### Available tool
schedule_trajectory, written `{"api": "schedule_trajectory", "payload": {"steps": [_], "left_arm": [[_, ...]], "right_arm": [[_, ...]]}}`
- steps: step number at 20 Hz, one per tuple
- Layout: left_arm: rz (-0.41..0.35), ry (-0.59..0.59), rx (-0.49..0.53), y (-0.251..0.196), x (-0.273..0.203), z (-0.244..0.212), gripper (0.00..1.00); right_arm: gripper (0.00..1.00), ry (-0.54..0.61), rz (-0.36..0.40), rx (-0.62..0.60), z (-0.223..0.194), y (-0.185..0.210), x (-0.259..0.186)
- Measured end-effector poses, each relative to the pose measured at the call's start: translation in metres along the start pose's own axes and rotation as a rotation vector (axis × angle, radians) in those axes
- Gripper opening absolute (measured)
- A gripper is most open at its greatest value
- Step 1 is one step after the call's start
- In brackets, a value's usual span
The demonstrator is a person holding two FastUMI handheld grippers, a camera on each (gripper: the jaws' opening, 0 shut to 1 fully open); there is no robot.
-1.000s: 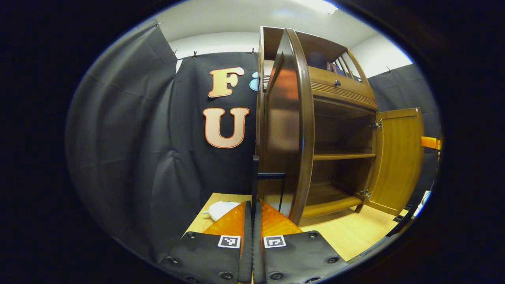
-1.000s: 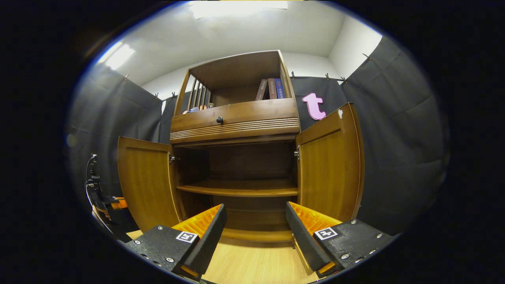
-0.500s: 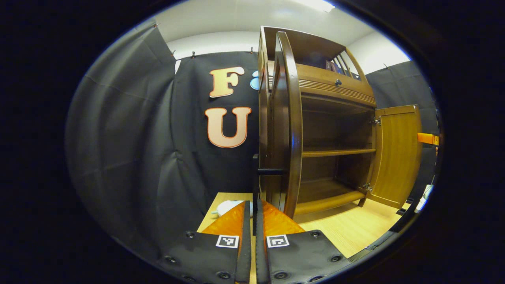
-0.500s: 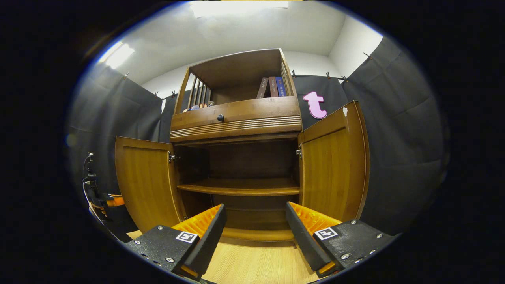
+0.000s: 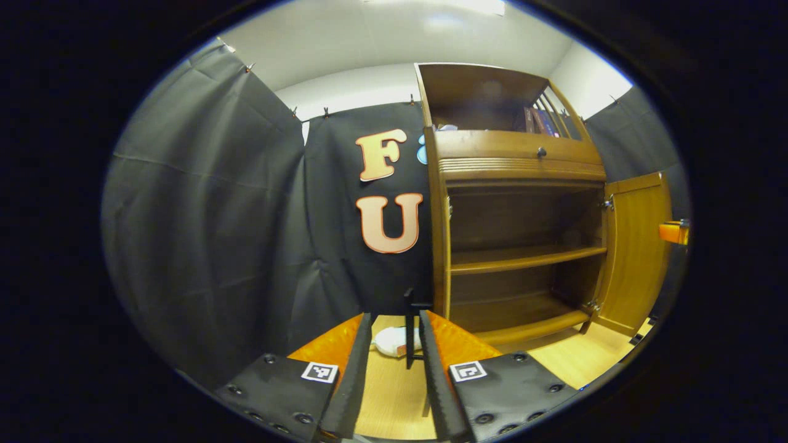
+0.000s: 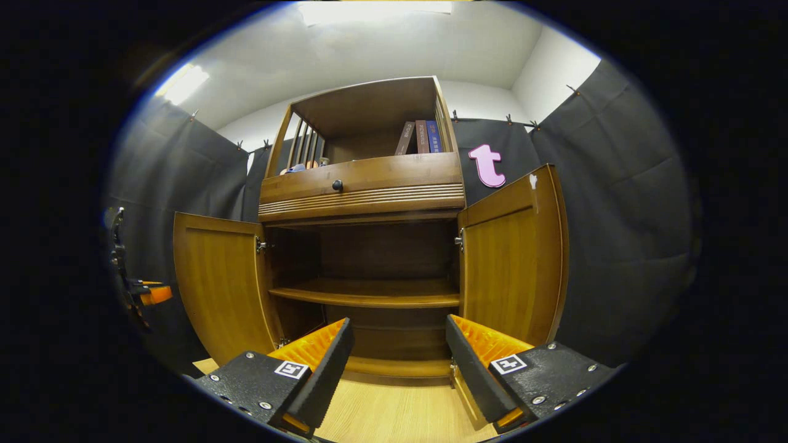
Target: Open the right door of the double-door shoe cabinet with the right hand, and open the left door with the left hand.
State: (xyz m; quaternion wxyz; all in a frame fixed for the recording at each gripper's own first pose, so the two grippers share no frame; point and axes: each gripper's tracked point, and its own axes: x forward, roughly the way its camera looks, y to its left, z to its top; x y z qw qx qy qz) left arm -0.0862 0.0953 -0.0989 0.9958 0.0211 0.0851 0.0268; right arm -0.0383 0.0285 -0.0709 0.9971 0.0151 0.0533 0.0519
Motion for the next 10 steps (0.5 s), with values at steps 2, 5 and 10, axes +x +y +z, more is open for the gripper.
{"api": "schedule_trajectory", "payload": {"steps": [2,5,10], "left_arm": [[-0.009,-0.016,-0.029,-0.010,0.001,0.019,0.59],[-0.003,-0.057,-0.059,-0.015,0.002,0.054,0.65],[-0.018,-0.095,-0.056,-0.045,0.009,0.095,0.78]], "right_arm": [[0.92,-0.002,-0.015,-0.004,0.004,-0.005,-0.001],[0.92,0.002,-0.025,-0.023,0.013,-0.010,-0.002],[0.92,-0.011,-0.062,-0.063,0.034,-0.026,-0.005]]}}
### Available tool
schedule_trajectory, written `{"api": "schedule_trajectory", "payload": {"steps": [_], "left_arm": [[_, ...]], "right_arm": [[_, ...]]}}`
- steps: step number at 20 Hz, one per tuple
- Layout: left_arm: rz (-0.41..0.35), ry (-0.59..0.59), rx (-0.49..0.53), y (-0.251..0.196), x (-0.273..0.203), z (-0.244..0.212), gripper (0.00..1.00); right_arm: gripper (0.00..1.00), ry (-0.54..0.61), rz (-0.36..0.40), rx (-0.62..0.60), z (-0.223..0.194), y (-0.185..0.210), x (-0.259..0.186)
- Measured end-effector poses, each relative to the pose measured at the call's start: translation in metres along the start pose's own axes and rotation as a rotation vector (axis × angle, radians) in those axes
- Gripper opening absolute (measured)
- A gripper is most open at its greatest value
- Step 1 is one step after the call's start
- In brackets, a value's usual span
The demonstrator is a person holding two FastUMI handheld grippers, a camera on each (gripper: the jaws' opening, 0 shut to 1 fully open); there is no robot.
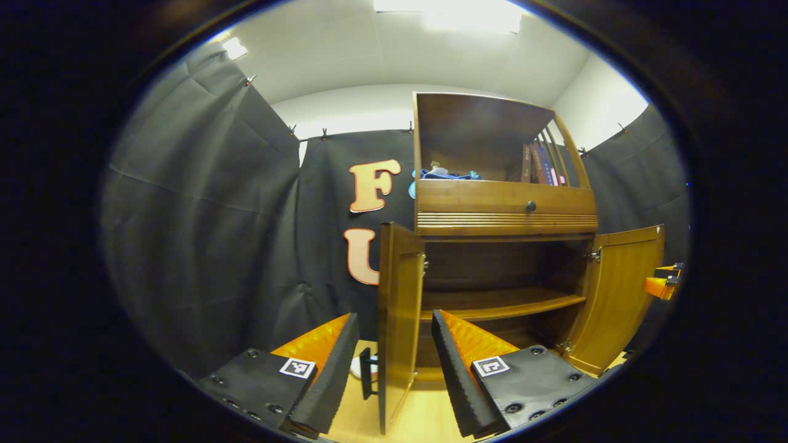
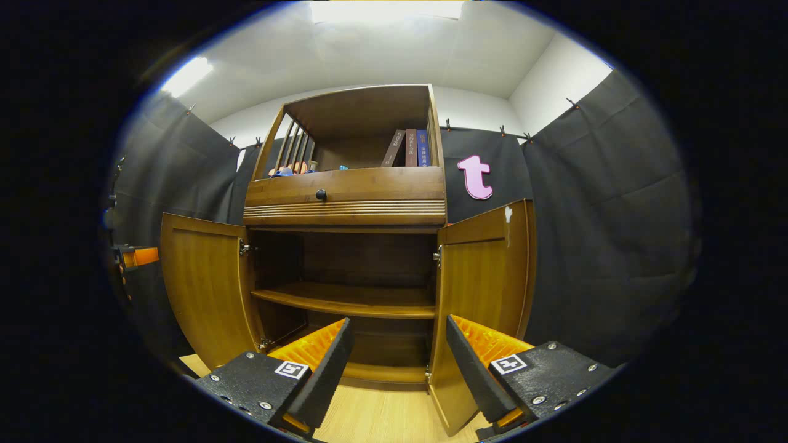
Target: Open the right door of the double-door shoe cabinet with the right hand, and open the left door with the left hand.
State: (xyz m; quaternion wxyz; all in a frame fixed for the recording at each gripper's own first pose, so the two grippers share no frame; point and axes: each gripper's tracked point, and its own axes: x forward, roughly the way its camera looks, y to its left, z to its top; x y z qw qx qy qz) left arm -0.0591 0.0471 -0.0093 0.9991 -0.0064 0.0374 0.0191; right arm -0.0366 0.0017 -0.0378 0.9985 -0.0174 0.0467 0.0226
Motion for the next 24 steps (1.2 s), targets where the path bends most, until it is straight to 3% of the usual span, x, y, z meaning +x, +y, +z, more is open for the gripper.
{"api": "schedule_trajectory", "payload": {"steps": [8,22,23,24], "left_arm": [[-0.035,-0.010,0.006,-0.043,0.020,0.019,1.00],[-0.022,0.004,0.004,-0.051,0.032,0.012,1.00],[-0.022,0.004,0.004,-0.051,0.031,0.013,1.00],[-0.020,0.003,0.004,-0.049,0.031,0.014,1.00]], "right_arm": [[0.92,-0.023,-0.016,-0.017,0.018,-0.008,0.000],[0.92,-0.013,-0.036,-0.002,0.013,-0.016,0.010],[0.99,-0.014,-0.034,-0.002,0.013,-0.014,0.011],[0.99,-0.015,-0.033,-0.001,0.014,-0.014,0.011]]}}
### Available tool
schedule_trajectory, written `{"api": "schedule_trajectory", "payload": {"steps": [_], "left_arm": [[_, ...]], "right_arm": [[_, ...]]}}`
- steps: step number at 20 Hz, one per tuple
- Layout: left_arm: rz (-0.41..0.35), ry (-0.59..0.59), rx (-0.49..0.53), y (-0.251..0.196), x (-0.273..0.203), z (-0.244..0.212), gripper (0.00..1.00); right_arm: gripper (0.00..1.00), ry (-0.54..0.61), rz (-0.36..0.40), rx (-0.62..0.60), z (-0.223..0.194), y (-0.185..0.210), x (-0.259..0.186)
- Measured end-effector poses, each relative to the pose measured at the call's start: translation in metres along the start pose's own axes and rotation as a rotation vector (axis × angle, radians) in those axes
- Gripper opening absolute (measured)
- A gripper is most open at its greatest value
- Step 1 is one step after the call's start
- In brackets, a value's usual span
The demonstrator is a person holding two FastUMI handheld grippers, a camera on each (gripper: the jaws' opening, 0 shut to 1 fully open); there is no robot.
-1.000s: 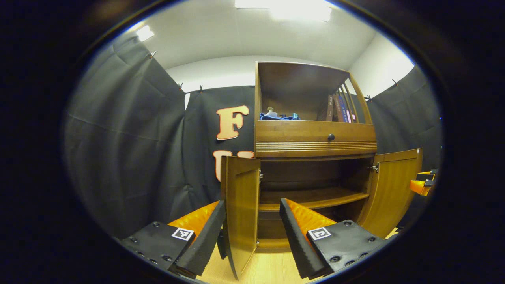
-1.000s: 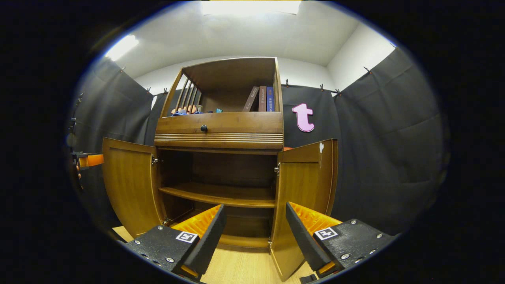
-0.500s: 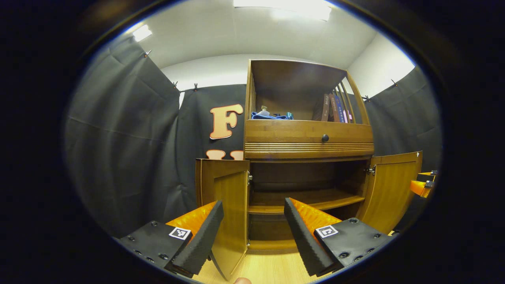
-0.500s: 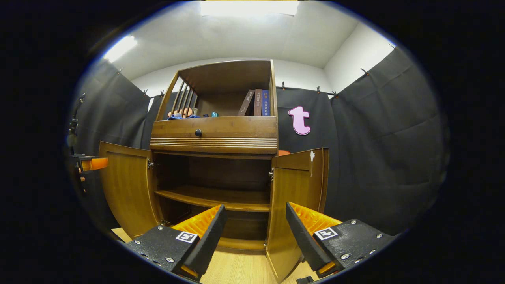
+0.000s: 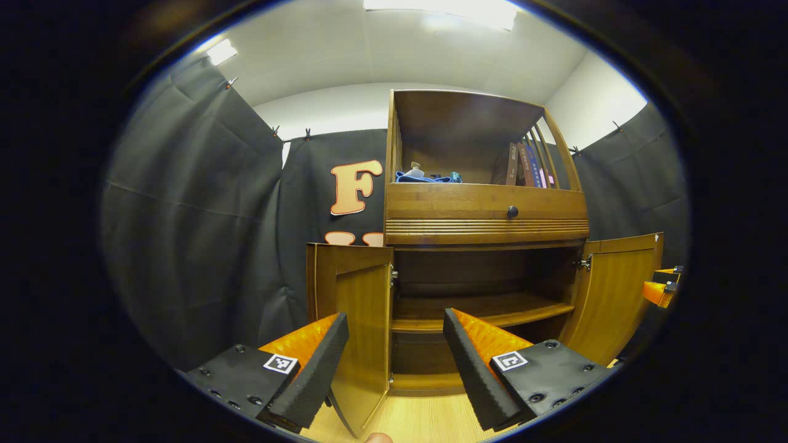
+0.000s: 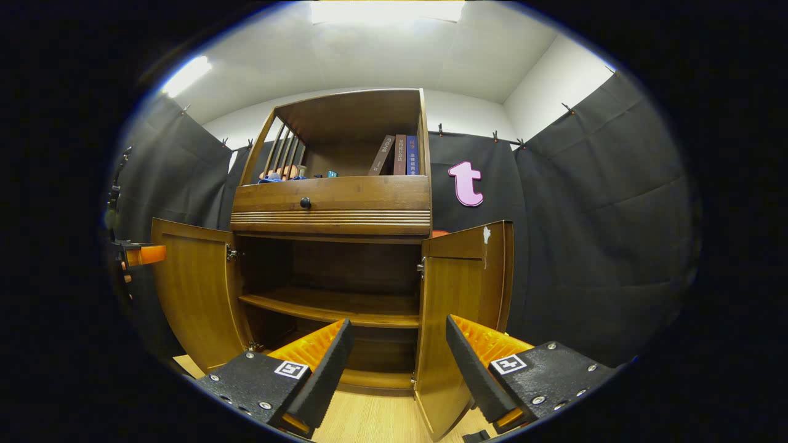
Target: Open the right door of the double-door shoe cabinet with the right hand, and open the left door with the left hand.
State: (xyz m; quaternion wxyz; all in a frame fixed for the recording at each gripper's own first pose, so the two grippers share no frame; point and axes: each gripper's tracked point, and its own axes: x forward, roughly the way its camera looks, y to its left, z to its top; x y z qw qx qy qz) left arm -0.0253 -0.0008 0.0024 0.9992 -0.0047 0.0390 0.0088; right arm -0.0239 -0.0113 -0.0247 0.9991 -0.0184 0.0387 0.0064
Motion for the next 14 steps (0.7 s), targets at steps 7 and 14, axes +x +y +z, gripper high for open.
{"api": "schedule_trajectory", "payload": {"steps": [7,14], "left_arm": [[0.008,-0.001,-0.003,0.0035,-0.0005,-0.0024,1.00],[0.017,-0.004,0.002,0.0055,-0.0016,0.0006,1.00]], "right_arm": [[0.99,-0.004,0.002,-0.003,0.0001,0.0024,-0.0002],[0.99,-0.001,-0.001,0.000,-0.0026,0.0018,-0.0006]]}}
